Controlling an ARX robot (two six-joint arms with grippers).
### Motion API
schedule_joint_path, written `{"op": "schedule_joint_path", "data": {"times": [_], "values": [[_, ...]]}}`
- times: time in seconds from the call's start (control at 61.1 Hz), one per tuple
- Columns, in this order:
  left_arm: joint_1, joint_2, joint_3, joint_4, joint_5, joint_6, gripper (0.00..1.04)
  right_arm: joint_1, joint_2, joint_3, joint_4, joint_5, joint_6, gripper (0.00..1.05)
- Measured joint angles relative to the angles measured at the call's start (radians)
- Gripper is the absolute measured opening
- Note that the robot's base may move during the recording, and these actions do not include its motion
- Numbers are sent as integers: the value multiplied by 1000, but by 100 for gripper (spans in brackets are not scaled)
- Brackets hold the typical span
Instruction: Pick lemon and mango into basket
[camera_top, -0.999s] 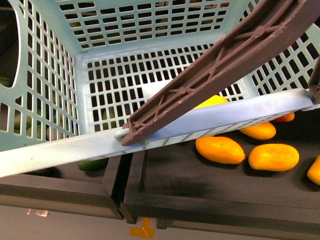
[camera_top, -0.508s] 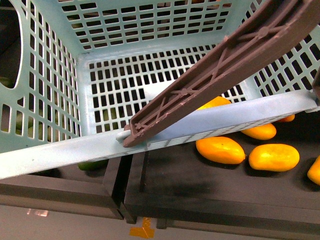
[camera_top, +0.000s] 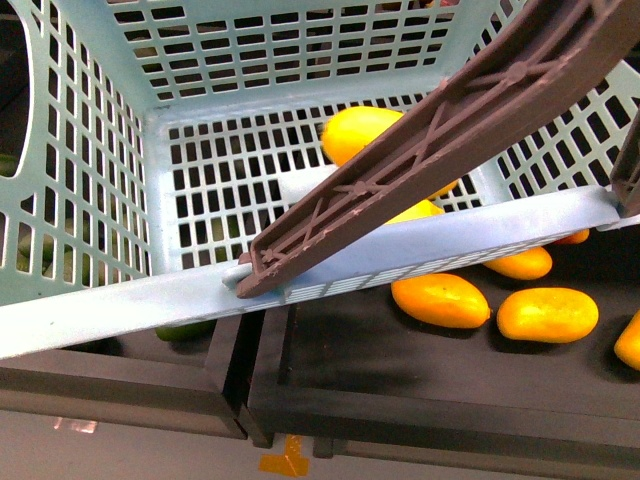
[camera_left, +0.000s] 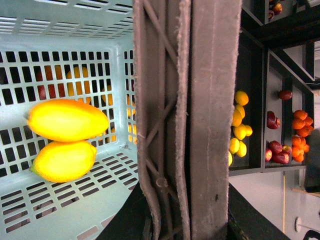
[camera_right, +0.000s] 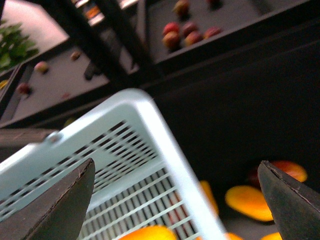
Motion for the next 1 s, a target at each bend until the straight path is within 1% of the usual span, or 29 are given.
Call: {"op": "schedule_joint_path", "data": {"times": [0.049, 0.082, 0.131, 0.164, 0.229, 0.311, 0.36, 0.377, 0.393, 0.442, 0.491, 0.524, 0.557, 0.622, 0.999], "values": [[0, 0, 0, 0, -1, -1, 19, -16, -43, -74, 121, -16, -100, 76], [0, 0, 0, 0, -2, 0, 19, -22, -65, -117, 171, -27, -164, 71], [0, 0, 0, 0, 0, 2, 19, -32, -93, -177, 215, -40, -219, 63], [0, 0, 0, 0, 3, 2, 19, -38, -105, -209, 230, -47, -241, 59], [0, 0, 0, 0, 9, -2, 19, -55, -140, -299, 261, -63, -283, 45], [0, 0, 0, 0, 2, -5, 19, -77, -200, -399, 290, -86, -307, 23], [0, 0, 0, 0, -2, -1, 19, -86, -227, -431, 299, -93, -311, 15], [0, 0, 0, 0, -3, 0, 19, -91, -240, -447, 303, -97, -314, 11], [0, 0, 0, 0, -2, 2, 19, -92, -243, -451, 304, -99, -314, 10], [0, 0, 0, 0, -1, 2, 19, -100, -267, -479, 308, -104, -322, 2], [0, 0, 0, 0, 2, 0, 19, -110, -288, -505, 309, -117, -324, 2], [0, 0, 0, 0, 3, -1, 19, -130, -301, -520, 309, -159, -325, 2], [0, 0, 0, 0, 3, -2, 19, -151, -315, -534, 309, -177, -325, 2], [0, 0, 0, 0, 2, -1, 19, -181, -358, -573, 309, -182, -325, 2], [0, 0, 0, 0, 1, -2, 19, -183, -534, -678, 238, -186, -325, 2]]}}
